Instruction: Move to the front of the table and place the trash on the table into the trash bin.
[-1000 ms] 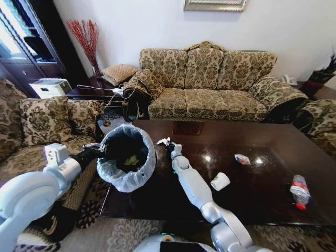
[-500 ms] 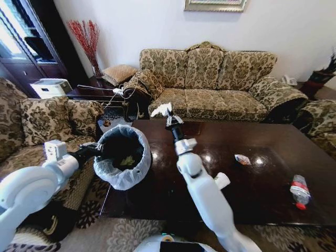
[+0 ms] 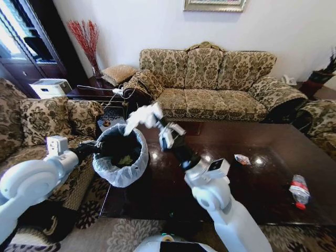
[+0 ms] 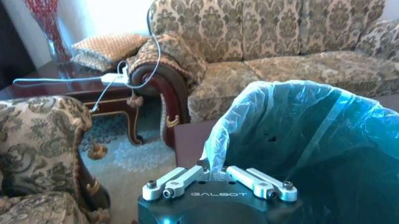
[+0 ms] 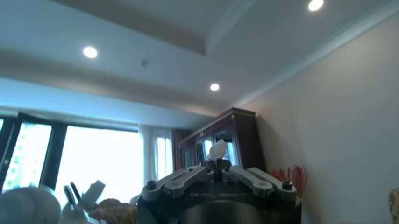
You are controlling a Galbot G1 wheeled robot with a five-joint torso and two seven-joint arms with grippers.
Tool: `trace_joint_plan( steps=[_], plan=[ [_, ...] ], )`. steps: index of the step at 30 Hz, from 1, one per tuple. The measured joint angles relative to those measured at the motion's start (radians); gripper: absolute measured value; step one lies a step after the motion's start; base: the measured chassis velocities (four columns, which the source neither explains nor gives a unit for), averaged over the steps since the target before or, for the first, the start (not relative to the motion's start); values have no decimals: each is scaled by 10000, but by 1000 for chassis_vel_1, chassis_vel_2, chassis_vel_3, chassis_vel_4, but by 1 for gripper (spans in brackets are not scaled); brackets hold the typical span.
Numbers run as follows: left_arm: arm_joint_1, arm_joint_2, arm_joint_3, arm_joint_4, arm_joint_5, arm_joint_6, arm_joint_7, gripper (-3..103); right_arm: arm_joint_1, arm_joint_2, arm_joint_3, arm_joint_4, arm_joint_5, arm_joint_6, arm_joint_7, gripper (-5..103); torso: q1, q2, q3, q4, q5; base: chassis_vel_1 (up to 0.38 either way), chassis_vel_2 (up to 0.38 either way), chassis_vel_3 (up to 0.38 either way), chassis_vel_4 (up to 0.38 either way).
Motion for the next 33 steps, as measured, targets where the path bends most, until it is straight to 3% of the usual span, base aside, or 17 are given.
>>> trace_joint_plan(
  steps=[5, 9, 10, 12, 14, 18, 19, 24, 26, 27, 29, 33],
  plan=[
    [10, -30, -122, -118, -70, 0, -10, 2, -82, -78, -143, -413, -712, 48, -202, 4, 2, 0, 2, -1, 0, 0, 0, 0, 0],
    [-1, -141, -121, -213, -72, 0, -18, 2, -34, 13, -296, -716, -1013, 94, -214, 25, 1, 0, 2, 0, -1, 0, 0, 0, 0],
    [-1, -141, -121, -213, -72, 0, -18, 2, -34, 13, -296, -716, -1013, 94, -214, 25, 1, 0, 2, 0, -1, 0, 0, 0, 0],
    [-4, -261, -118, -327, -71, 0, -18, 2, -11, 78, -372, -834, -1086, 165, -210, 37, 2, 0, 2, 0, -1, 0, 0, 0, 0],
    [0, -321, -117, -375, -70, 0, -12, 2, 0, 92, -417, -875, -1087, 256, -205, 37, 2, 0, 2, 0, 0, 0, 0, 0, 0],
    [-22, -447, -54, -391, -45, -7, -3, 2, 44, 248, -464, -928, -1047, 477, -79, 58, 1, 0, 1, 0, -1, 0, 0, 0, 0],
    [-22, -447, -54, -391, -45, -7, -3, 2, 44, 248, -464, -928, -1047, 477, -79, 58, 1, 0, 1, 0, -1, 0, 0, 0, 0],
    [-115, -614, -182, -311, -39, -39, -2, 2, -246, 393, -24, -693, -1122, 575, 567, 74, 2, 0, 2, 0, -1, 0, 0, 0, 0],
    [-29, -777, -425, -162, -14, 7, -6, 2, -942, 425, 722, -175, -1044, 325, 1761, 85, 2, 0, 1, 0, -1, 0, 0, 0, 0],
    [-29, -777, -425, -162, -14, 7, -6, 2, -942, 425, 722, -175, -1044, 325, 1761, 85, 2, 0, 1, 0, -1, 0, 0, 0, 0],
    [-20, -837, -724, 32, 20, 376, -47, 2, -2134, 382, 1536, 63, -1164, -352, 2547, 95, 1, 0, 1, 0, 0, 0, 0, 0, 0],
    [-64, -826, -883, 200, 22, 513, -87, 2, -3362, 432, 2097, 87, -1179, -407, 3067, 100, 2, 0, 2, -1, -2, 0, 0, 0, 0]
  ],
)
